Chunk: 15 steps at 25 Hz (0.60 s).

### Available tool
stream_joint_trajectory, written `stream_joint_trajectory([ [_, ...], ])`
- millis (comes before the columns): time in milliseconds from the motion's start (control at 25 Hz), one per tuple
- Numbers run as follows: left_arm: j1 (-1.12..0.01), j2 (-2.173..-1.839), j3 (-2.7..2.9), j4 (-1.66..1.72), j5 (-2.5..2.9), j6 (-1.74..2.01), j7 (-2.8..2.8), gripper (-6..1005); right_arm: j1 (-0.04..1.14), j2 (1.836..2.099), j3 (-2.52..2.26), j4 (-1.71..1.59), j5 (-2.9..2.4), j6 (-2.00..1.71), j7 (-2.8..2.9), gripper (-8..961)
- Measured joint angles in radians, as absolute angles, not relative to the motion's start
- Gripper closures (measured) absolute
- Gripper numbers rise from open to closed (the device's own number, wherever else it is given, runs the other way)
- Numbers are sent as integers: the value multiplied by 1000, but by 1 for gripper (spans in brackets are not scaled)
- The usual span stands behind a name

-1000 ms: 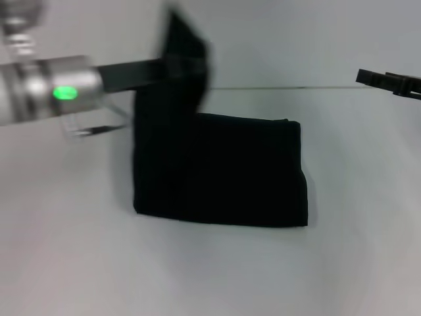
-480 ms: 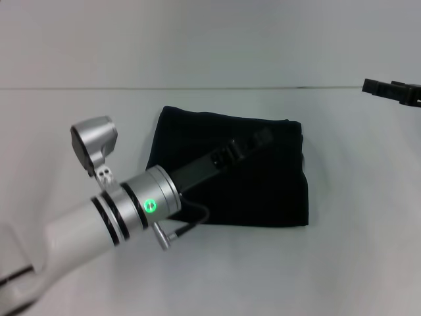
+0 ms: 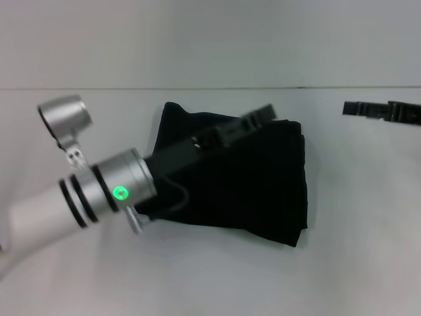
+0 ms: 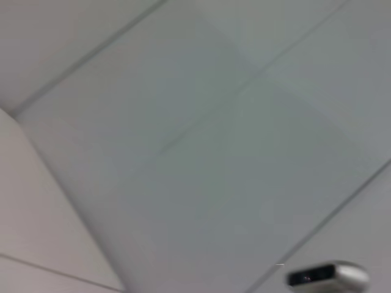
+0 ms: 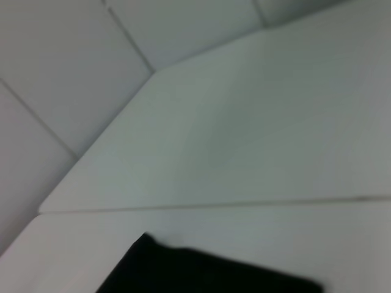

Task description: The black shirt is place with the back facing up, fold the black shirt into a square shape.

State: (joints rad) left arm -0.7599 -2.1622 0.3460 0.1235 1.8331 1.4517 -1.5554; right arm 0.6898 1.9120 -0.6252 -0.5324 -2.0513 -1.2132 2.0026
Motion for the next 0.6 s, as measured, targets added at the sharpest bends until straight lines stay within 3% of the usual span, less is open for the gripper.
stream_joint_trajectory([
  [160, -749, -2148, 379, 258, 1836, 1431, -1568, 459, 697, 1889, -716, -528, -2057, -1271, 2148, 70],
  [240, -749, -2125, 424, 319, 1837, 1414, -1564, 378, 698, 1888, -749, -528, -2069, -1275, 2207, 71],
  [400, -749, -2089, 514, 407, 1837, 1317, -1564, 225, 699, 1906, -752, -510, -2086, -1256, 2241, 69],
  [600, -758, -2076, 526, 441, 1868, 1152, -1581, 65, 709, 1931, -751, -459, -2085, -1187, 2241, 71],
])
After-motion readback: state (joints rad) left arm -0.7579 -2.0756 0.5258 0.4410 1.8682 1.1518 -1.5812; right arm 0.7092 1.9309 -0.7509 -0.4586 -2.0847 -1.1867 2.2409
